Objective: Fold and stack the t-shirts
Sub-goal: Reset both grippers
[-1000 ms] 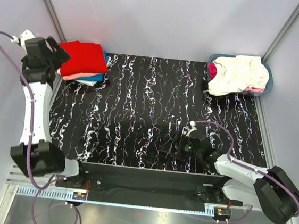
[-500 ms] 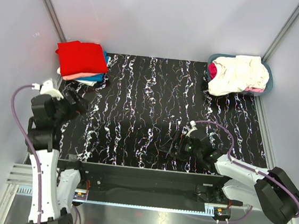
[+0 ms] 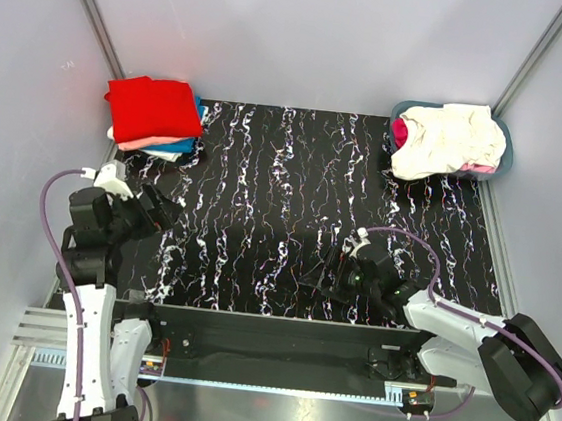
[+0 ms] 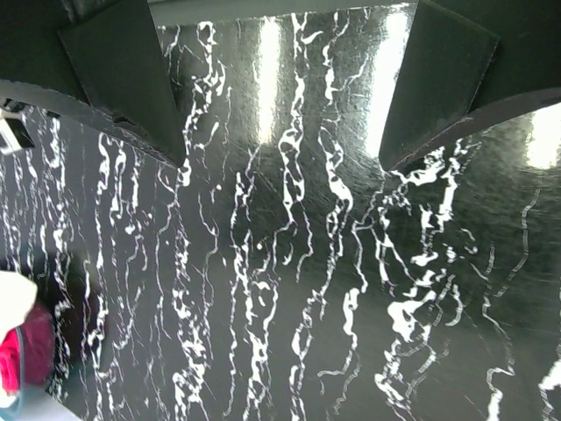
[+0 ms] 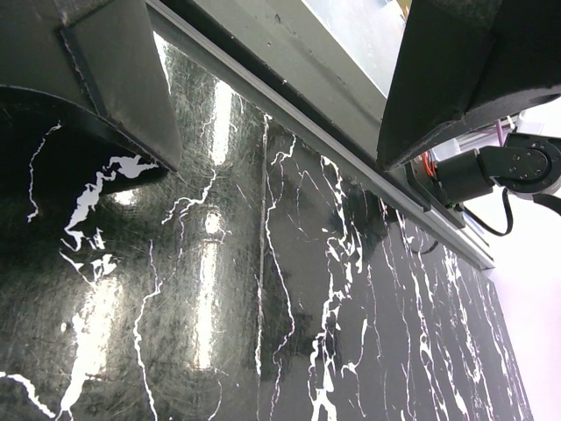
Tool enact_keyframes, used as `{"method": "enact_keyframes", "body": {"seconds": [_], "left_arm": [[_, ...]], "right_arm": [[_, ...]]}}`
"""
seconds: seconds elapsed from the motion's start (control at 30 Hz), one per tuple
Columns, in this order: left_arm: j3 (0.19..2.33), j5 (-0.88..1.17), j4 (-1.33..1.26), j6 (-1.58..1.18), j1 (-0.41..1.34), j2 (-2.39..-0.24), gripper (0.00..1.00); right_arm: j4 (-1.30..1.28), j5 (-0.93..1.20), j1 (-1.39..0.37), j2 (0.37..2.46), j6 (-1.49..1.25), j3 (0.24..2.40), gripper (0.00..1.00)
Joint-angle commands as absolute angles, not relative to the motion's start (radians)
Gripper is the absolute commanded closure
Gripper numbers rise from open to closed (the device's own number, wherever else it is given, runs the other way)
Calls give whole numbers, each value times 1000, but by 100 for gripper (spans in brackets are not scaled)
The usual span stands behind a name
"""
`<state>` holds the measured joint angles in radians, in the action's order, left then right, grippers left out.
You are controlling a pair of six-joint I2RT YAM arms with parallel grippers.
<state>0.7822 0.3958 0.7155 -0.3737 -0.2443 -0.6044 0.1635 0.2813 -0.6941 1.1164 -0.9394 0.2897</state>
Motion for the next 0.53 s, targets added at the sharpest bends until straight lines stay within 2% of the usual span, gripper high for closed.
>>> {"method": "enact_keyframes", "body": {"seconds": [0.0,0.33,0.5], "left_arm": [[782,471,644,-376,-244,-604,1],[778,489,635,-373,-242,-607,1],[790,442,649,-367,-242,-597,1]], "right_arm": [[163,287,-701,1120,-934,330,0],[124,284,-701,1132,-933,363,0],[-61,253,-701,1060,-884,452,0]]}}
